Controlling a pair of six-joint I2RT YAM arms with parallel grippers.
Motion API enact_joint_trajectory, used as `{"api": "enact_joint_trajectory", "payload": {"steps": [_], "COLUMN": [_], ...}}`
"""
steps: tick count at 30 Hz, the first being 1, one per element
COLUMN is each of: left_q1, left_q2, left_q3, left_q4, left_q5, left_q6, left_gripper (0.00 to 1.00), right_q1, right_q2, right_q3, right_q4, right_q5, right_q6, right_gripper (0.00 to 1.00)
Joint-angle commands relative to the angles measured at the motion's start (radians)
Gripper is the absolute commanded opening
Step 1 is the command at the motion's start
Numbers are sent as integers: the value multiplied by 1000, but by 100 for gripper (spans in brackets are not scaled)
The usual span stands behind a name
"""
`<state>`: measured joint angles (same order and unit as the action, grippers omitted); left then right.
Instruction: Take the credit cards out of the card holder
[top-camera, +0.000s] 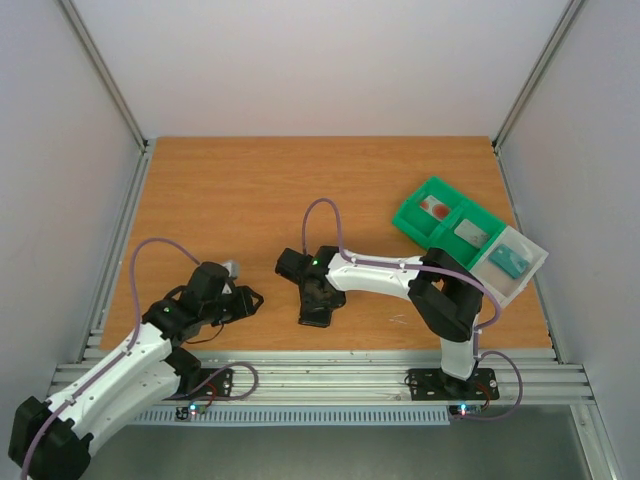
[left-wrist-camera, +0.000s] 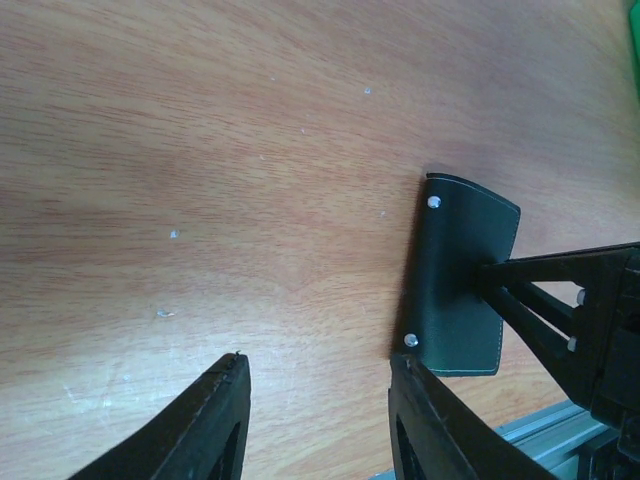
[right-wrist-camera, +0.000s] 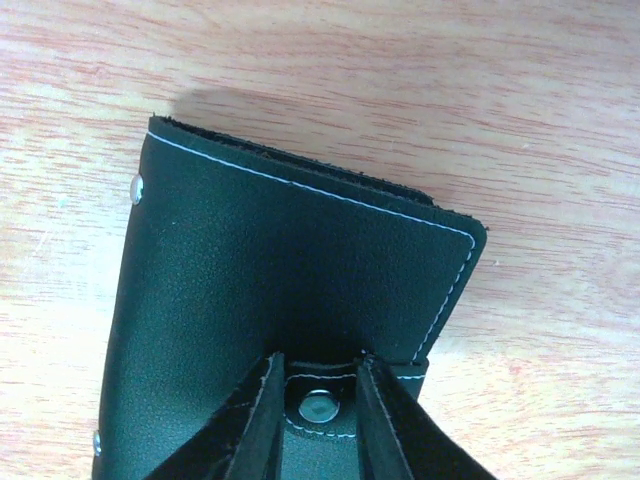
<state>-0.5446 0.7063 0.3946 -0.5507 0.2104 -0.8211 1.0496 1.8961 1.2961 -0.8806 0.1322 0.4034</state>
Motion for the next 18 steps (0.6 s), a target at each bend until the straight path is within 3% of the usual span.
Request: {"api": "enact_joint_trajectory", "payload": {"steps": [1, 10, 18], "left_q1": [3, 3, 3], "left_q2": [-15, -13, 1], "left_q3": [6, 49, 38], "left_q4": [-5, -64, -33], "left_q5": [-4, -31, 12], "left_q6": [-16, 10, -12], "left_gripper": [40, 45, 45], "right_q1": [7, 10, 14], "right_q2": [4, -43, -90], "right_q3": [-18, -45, -54], "right_q4": [-22, 26, 39], "right_q5": [21, 4, 7], "right_q6": [-3, -24, -57], "right_gripper": [18, 2, 1]}}
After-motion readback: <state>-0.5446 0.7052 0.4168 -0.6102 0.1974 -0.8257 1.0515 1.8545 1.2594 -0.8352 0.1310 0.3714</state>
